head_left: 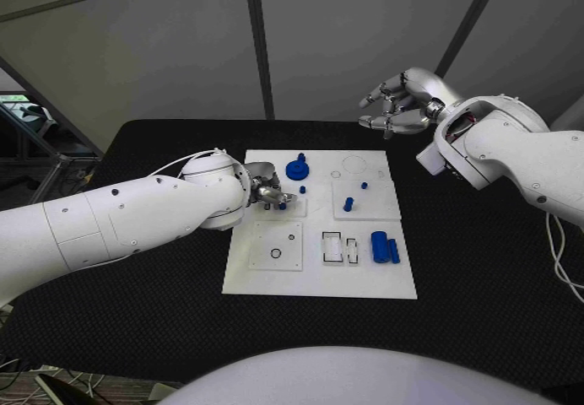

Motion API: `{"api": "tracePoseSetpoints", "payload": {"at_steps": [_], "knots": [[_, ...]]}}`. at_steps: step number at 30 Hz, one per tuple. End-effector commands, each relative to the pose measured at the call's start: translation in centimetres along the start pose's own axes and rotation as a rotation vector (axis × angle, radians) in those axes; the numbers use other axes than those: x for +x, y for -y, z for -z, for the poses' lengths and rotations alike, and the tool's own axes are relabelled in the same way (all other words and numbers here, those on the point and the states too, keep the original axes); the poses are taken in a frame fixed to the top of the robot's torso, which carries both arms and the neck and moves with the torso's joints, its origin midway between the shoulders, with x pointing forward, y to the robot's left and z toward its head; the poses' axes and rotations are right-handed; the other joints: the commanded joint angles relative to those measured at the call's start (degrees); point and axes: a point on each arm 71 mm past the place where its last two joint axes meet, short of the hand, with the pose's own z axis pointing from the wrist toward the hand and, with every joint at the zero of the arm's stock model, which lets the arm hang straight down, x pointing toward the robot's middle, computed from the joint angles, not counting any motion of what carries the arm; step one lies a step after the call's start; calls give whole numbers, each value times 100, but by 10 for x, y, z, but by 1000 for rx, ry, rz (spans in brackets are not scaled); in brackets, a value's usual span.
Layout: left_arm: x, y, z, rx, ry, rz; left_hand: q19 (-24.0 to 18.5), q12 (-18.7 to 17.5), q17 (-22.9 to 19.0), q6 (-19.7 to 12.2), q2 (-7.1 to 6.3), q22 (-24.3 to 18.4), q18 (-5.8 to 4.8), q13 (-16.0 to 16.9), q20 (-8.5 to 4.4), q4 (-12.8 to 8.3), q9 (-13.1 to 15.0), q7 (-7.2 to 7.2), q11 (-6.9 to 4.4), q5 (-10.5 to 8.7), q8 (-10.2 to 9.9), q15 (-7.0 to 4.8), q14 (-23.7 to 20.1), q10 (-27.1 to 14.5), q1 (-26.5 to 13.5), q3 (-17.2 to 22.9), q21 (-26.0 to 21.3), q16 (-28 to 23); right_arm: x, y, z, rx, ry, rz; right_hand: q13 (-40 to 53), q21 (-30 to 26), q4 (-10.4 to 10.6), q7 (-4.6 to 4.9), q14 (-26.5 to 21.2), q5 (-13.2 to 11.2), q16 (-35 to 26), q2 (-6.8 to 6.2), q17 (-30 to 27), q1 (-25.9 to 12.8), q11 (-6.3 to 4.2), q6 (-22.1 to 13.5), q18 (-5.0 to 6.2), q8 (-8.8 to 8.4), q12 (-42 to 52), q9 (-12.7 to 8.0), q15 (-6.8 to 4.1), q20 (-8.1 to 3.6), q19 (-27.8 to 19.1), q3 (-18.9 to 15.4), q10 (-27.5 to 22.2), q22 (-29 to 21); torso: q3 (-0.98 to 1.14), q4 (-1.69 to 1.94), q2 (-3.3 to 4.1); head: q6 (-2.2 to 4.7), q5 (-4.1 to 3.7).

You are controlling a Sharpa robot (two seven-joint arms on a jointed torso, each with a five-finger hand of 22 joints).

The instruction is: Assemble the parts on the task board

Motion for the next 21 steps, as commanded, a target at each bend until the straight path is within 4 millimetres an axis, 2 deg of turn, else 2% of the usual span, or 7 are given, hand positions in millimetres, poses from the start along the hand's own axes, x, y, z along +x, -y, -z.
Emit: {"api": "tracePoseSetpoints", "payload": {"at_steps": [1,21], "knots": [[-1,-1,0,-8,-3,-4,24,41,1033,52,28,8,-346,8,2,29,6,4,-2,-3,33,-47,454,45,-54,-16,26,28,0,-1,0,-4,-3,3,-8,-19,36,13,-56,21,-20,13,-5,-52,16,-45,75,38,31,-4,0,-1,24,-11,-38,-6,-1,2,-1,-1,-2],[-3,-1,2,-4,2,-3,23,42,1033,56,35,7,-346,7,1,30,8,1,-4,-3,36,-48,454,47,-51,-18,25,27,0,0,-1,-3,-4,4,-8,-19,36,13,-56,21,-20,13,-5,-52,16,-45,75,38,31,-4,0,-1,24,-11,-38,-6,-3,12,0,-17,-8]]}}
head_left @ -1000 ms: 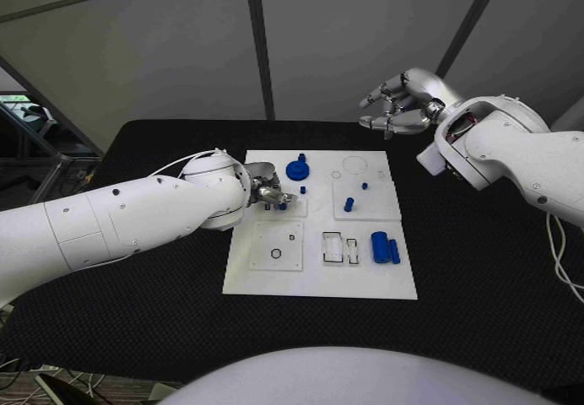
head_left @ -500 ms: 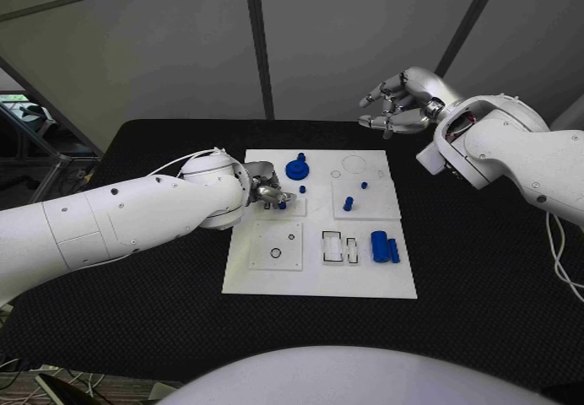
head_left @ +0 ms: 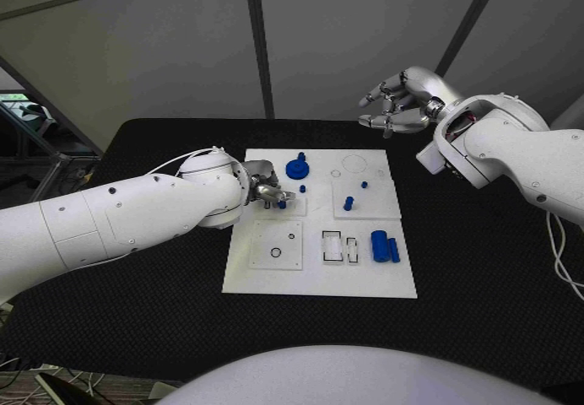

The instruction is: Assemble the parts on the task board

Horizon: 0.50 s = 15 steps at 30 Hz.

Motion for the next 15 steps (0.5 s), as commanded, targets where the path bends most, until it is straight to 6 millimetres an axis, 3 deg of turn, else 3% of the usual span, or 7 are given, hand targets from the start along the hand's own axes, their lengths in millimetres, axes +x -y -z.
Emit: {"api": "tracePoseSetpoints", "payload": {"at_steps": [1,6,15], "knots": [[-1,2,1,0,-2,-5,24,21,1033,57,12,9,-346,9,1,30,8,1,-5,-3,36,-48,454,48,-29,-18,26,27,0,-1,0,-4,-3,3,-8,-19,36,13,-56,21,-21,13,-6,-52,16,-46,75,38,31,-4,0,-1,24,-10,-38,-7,0,7,-1,1,-1],[-1,3,1,4,-4,-6,22,22,1033,58,13,6,-346,10,0,30,9,0,-6,-3,38,-49,454,49,-27,-20,24,27,0,-1,-1,-4,-3,3,-8,-19,36,13,-56,21,-21,13,-6,-52,16,-46,75,38,31,-4,0,-1,24,-10,-38,-7,2,-9,1,-5,12],[-1,3,0,1,-6,-8,23,21,1033,60,15,9,-346,8,0,27,10,-2,-7,-2,40,-50,454,49,-22,-21,26,28,-1,0,0,-3,-3,4,-8,-19,36,13,-56,21,-21,13,-6,-52,16,-46,75,38,31,-4,0,-1,24,-10,-38,-7,3,0,0,-10,1]]}}
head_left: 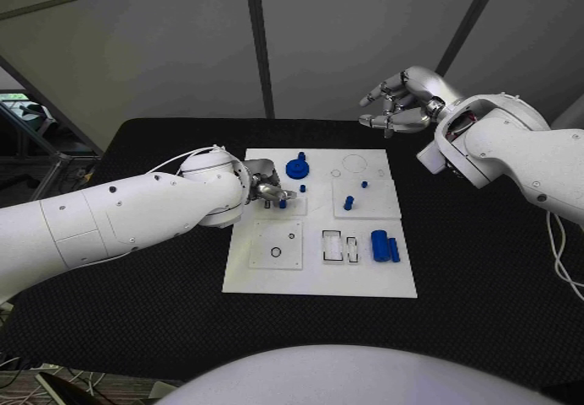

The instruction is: Assemble the parts on the task board

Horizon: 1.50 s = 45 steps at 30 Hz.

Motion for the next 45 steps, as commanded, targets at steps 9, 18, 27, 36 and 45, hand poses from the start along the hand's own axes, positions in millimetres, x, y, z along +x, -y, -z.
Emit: {"api": "tracePoseSetpoints", "payload": {"at_steps": [9,18,27,36,45], "knots": [[-1,1,0,-3,-7,-8,23,25,1033,43,22,9,-346,7,-2,20,10,15,-11,-2,44,-52,454,53,-9,-21,25,27,0,-1,-1,-5,-4,3,-8,-19,36,13,-56,21,-21,13,-6,-52,16,-45,75,38,31,-4,0,-1,24,-10,-38,-7,-3,-4,-1,-1,-5],[-25,-2,9,10,30,45,-129,-150,1020,-137,-55,-208,-295,-223,1,-57,-30,72,28,-4,-76,-33,449,-118,120,-100,-145,14,-2,2,-1,3,-1,5,-8,-19,36,13,-56,21,-21,13,-6,-52,16,-45,75,38,31,-4,0,-1,24,-10,-38,-7,-4,20,-8,40,-21],[-82,-16,13,-18,14,78,-218,-235,1017,-385,-124,-296,-268,-365,196,-51,-734,374,294,-16,-1085,182,446,-234,500,-878,-280,7,-2,5,-3,11,1,7,-14,-31,62,11,-58,27,-31,12,-15,-61,14,-49,75,53,39,-3,-1,-1,29,4,-40,-15,1,-11,0,126,8],[-110,-23,-7,-93,-17,20,-275,-311,979,-251,-16,-358,-243,-485,229,101,-999,408,318,-8,-1363,212,430,-330,704,-1437,-377,-28,0,4,-5,10,-1,8,-14,-31,62,11,-58,27,-31,12,-15,-61,14,-49,75,53,39,-3,-1,-1,29,4,-40,-15,-1,-11,7,196,59],[-110,-29,-27,-152,-50,-1,-283,-333,961,-244,21,-361,-241,-517,237,145,-1055,417,328,-7,-1425,220,422,-361,766,-1566,-395,-45,3,4,-5,8,-7,7,-15,-34,65,10,-58,29,-33,14,-16,-59,13,-49,76,57,41,-3,-2,-1,30,10,-40,-17,1,-9,0,207,90]]}}
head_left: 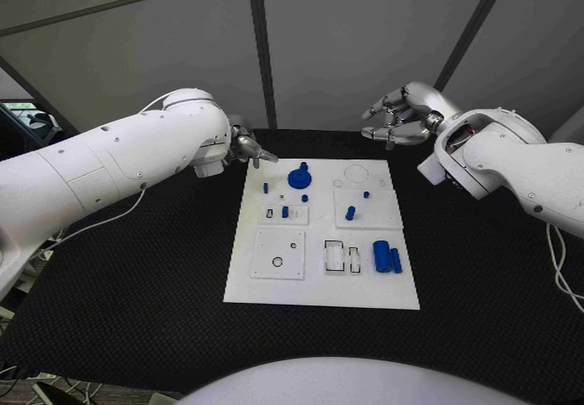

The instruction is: Assemble the parts on the task board

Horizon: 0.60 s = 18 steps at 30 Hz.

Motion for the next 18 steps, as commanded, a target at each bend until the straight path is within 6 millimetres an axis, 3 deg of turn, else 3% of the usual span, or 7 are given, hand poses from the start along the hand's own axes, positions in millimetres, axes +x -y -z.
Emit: {"api": "tracePoseSetpoints", "payload": {"at_steps": [1,9,18], "knots": [[5,0,-7,-17,-58,-57,-16,-18,959,44,7,-4,-241,-10,32,8,-16,7,-10,-7,-30,36,421,-46,70,-41,-31,-26,1,-2,-1,-10,-7,4,-7,-34,25,-11,-37,29,-33,14,-6,-59,13,-29,75,25,19,-3,19,-1,30,2,-40,-8,5,-1,-5,3,29],[17,-4,-20,-54,-97,-81,-20,-35,954,70,93,-4,-238,-36,36,43,-53,4,-11,-4,-61,37,418,-68,131,-100,-42,-31,3,-4,-1,-15,-11,4,4,-35,28,-11,-36,32,-31,20,-2,-56,12,-29,76,29,30,-2,19,-1,32,9,-31,-9,-5,-3,4,18,52],[24,-4,-24,-64,-130,-95,-22,-49,943,86,156,-2,-238,-57,38,46,-79,4,-11,-2,-84,38,413,-86,203,-126,-49,-42,3,-4,-1,-16,-13,6,4,-35,28,-11,-36,32,-31,20,-2,-56,12,-29,76,29,30,-2,19,-1,32,9,-31,-9,4,12,-4,6,33]]}}
